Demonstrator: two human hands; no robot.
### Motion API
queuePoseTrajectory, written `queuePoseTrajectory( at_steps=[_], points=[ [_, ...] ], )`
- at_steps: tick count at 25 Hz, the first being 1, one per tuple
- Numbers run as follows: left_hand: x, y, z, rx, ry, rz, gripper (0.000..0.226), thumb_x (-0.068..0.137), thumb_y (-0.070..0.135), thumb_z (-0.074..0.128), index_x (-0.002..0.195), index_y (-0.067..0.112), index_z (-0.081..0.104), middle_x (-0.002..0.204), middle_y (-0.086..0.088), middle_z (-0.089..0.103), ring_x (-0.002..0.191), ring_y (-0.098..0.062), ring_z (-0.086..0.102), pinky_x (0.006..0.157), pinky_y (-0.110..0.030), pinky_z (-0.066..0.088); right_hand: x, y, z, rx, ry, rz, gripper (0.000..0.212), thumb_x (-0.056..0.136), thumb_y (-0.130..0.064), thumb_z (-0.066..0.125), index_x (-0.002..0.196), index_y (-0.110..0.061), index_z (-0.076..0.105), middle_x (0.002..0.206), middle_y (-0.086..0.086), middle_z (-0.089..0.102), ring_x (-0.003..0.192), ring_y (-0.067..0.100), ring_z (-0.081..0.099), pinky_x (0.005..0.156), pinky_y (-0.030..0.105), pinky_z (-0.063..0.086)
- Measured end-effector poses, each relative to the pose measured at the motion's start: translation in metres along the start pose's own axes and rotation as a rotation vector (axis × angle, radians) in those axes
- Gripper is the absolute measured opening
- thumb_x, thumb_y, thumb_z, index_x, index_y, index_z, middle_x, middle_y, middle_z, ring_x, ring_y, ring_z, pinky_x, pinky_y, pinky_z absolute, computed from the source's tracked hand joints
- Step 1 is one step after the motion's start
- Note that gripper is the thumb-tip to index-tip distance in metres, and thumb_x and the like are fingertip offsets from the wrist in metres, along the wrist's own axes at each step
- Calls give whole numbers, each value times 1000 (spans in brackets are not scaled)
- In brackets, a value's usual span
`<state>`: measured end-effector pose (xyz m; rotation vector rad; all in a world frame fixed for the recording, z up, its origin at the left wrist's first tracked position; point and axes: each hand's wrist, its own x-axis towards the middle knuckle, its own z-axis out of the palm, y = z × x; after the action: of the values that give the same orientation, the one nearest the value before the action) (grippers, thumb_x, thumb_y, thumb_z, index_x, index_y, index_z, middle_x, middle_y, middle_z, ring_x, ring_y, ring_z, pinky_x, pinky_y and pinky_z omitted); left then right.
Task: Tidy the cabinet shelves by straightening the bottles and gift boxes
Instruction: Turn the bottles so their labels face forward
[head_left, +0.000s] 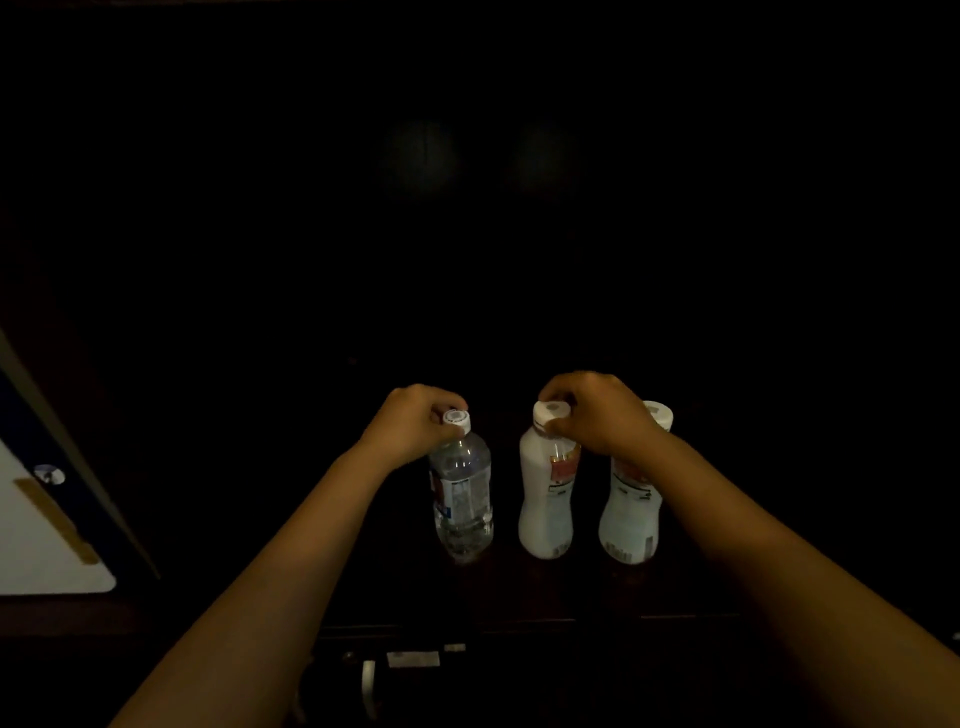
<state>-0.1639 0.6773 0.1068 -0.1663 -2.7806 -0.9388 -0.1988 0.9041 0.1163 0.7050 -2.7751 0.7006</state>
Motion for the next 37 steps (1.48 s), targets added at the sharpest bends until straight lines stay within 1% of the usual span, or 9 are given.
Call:
queuePoseTrajectory(
  at_steps=[3,5,7,10,16,20,26,32,37],
  points=[
    [7,-2,-2,-28,-77,26,38,77,13,71,115,15,64,116,-5,68,100,-13,62,87,-22,46,5,2,2,74,-54,-39,51,75,-23,70,123,-17,52,121,8,60,110,24,57,89,36,49],
    [9,-2,1,-29,-55,1,49,75,22,74,121,16,58,113,-5,67,97,-14,62,84,-23,46,8,-1,8,-12,20,14,61,71,-37,72,124,-15,51,120,9,59,109,27,56,86,39,50],
    [10,0,6,15,23,-34,52,69,31,78,115,15,59,99,-3,66,89,-15,62,75,-23,47,12,-5,14,-95,115,75,54,68,-43,73,109,-11,59,108,11,63,98,28,59,75,38,51],
    [12,4,15,30,64,-13,28,70,22,78,92,12,65,88,-6,67,85,-18,64,62,-18,45,15,-6,17,-52,85,51,34,72,-33,72,95,-8,65,99,13,68,88,26,61,69,33,47],
    [15,-1,1,-35,-150,84,36,80,7,67,116,10,62,122,-8,64,115,-18,58,92,-23,43,15,-3,2,115,-160,-93,57,76,-17,69,129,-18,47,130,6,56,117,16,52,90,21,40],
    [12,-1,11,28,3,36,53,70,27,78,117,14,58,102,-1,60,96,-15,58,76,-23,44,8,-8,11,9,77,7,66,69,-34,75,126,-15,47,115,10,58,104,23,57,76,26,42],
    [14,-3,16,28,60,60,19,72,17,75,88,13,66,93,-3,68,82,-9,59,62,-12,39,4,-8,10,72,47,-1,57,71,-28,74,122,-14,52,110,10,64,94,17,58,76,24,43],
    [9,2,13,-14,4,93,32,75,11,73,106,10,67,111,-7,69,90,-6,56,79,-19,43,4,-9,9,140,-19,-57,56,76,-19,70,127,-17,48,119,10,61,107,18,57,89,25,45],
    [3,8,12,-22,7,91,35,77,10,71,112,8,65,117,-9,67,102,-15,60,79,-16,42,4,-8,6,154,-102,-88,58,77,-14,69,129,-15,45,123,10,59,113,18,55,92,22,43]
  ],
)
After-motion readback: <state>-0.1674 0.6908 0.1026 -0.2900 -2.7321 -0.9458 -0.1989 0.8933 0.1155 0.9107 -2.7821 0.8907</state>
